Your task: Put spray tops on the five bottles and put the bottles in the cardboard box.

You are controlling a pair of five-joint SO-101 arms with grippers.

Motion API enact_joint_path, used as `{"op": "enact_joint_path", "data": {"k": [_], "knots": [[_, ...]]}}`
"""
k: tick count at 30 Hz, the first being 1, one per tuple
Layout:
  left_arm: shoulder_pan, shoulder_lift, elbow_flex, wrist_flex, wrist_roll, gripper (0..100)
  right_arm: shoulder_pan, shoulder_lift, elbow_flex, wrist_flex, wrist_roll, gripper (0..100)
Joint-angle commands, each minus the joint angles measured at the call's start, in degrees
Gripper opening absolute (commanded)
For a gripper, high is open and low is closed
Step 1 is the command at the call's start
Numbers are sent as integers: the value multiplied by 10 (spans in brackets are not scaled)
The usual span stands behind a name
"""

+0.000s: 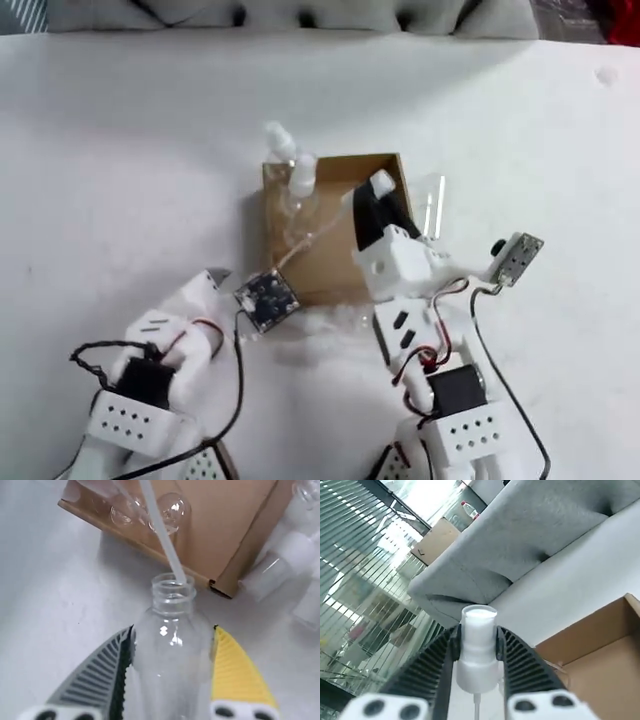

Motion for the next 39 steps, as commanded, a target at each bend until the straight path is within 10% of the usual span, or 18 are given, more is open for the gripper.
{"op": "enact_joint_path", "data": {"k": [1, 39], "knots": [[-7, -15, -4, -20, -6, 21, -5, 3, -6, 5, -4, 16], [-7, -15, -4, -20, -5, 21, 21, 156, -100, -20, -20, 15]]}}
